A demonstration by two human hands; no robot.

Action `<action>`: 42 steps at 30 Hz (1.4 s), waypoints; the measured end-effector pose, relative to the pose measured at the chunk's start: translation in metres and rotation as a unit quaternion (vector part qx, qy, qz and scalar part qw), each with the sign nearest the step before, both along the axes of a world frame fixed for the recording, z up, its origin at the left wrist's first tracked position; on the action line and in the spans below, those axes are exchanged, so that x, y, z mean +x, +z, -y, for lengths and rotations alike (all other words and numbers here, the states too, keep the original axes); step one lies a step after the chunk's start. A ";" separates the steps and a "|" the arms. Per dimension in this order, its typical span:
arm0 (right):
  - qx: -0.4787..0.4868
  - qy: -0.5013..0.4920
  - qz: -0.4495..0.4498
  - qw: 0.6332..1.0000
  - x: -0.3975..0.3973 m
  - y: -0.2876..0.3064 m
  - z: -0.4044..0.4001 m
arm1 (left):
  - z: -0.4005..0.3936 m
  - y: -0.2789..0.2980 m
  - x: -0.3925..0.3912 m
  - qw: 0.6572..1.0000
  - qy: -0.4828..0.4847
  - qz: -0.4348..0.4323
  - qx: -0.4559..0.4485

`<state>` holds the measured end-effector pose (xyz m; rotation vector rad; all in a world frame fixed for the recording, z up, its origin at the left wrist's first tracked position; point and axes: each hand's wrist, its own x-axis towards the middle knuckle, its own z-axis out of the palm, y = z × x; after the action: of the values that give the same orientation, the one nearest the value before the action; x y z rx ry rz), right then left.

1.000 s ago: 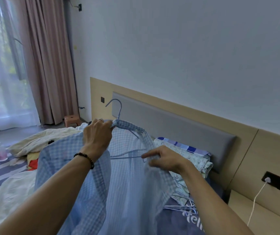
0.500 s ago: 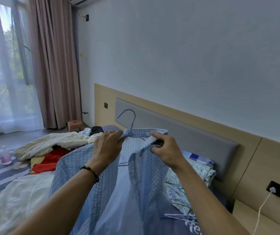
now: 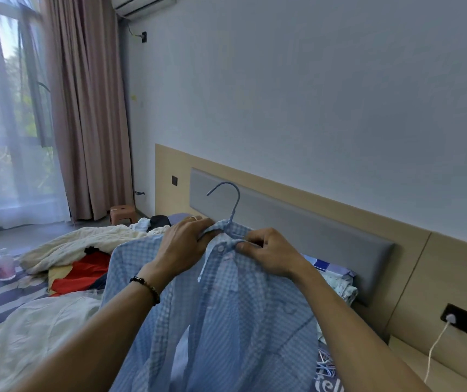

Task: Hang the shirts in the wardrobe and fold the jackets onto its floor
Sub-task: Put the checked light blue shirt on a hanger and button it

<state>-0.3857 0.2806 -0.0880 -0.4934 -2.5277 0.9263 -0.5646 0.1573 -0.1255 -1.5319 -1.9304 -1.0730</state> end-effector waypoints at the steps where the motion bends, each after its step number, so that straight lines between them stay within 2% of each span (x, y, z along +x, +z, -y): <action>1: -0.042 0.019 -0.022 0.999 0.001 0.000 0.002 | 0.000 0.001 0.000 1.000 0.000 -0.003 -0.003; 3: -0.075 0.034 -0.053 0.995 0.002 -0.001 0.005 | 0.001 0.001 -0.002 0.997 0.044 -0.059 0.004; 5: -0.060 0.024 -0.060 0.996 0.000 -0.004 0.007 | 0.004 0.000 -0.006 0.982 0.136 -0.129 -0.015; 6: -0.048 0.016 -0.059 0.997 -0.001 -0.005 0.006 | 0.006 -0.001 -0.009 0.974 0.178 -0.135 -0.037; 9: -0.026 0.000 -0.062 0.998 -0.002 -0.011 0.005 | 0.016 -0.006 -0.021 0.956 0.254 -0.106 -0.105; 12: 0.035 -0.018 -0.054 0.998 -0.007 -0.016 0.007 | 0.020 -0.002 -0.027 0.939 0.297 -0.001 -0.173; 15: 0.051 -0.036 -0.037 0.997 -0.011 -0.018 0.006 | 0.024 0.002 -0.024 0.944 0.212 0.158 -0.197; 18: -0.018 -0.043 -0.074 0.996 -0.010 -0.018 0.000 | 0.031 -0.001 0.000 0.935 -0.010 0.312 -0.168; 20: -0.034 -0.037 -0.075 0.996 -0.011 -0.020 -0.001 | 0.032 -0.006 0.017 0.917 -0.134 0.354 -0.126; 21: -0.037 -0.030 -0.070 0.996 -0.010 -0.020 -0.001 | 0.029 -0.009 0.021 0.910 -0.164 0.364 -0.113; 25: -0.054 0.013 -0.053 0.997 -0.007 -0.020 0.003 | 0.018 -0.015 0.026 0.896 -0.178 0.394 -0.103; 28: -0.062 0.021 -0.049 0.997 -0.004 -0.021 0.005 | 0.015 -0.017 0.025 0.916 -0.157 0.359 -0.086; 30: -0.036 0.016 -0.027 0.999 -0.005 -0.023 0.005 | 0.012 -0.018 0.026 0.930 -0.138 0.330 -0.089; 33: 0.023 0.008 0.009 1.000 -0.010 -0.026 0.009 | 0.010 -0.015 0.029 0.932 -0.153 0.308 -0.111; 35: 0.018 -0.001 -0.005 1.000 -0.010 -0.028 0.006 | 0.012 -0.012 0.029 0.910 -0.180 0.345 -0.141; 37: -0.002 -0.015 -0.010 1.000 -0.008 -0.030 0.001 | 0.017 -0.010 0.029 0.860 -0.204 0.446 -0.139; 42: -0.027 -0.069 -0.043 0.996 -0.010 -0.044 0.001 | 0.017 -0.020 0.041 0.750 -0.052 0.659 0.028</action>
<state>-0.3952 0.2799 -0.1315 -0.6221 -2.3637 0.9444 -0.5241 0.1406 -0.1452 -0.7466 -2.4838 -2.7002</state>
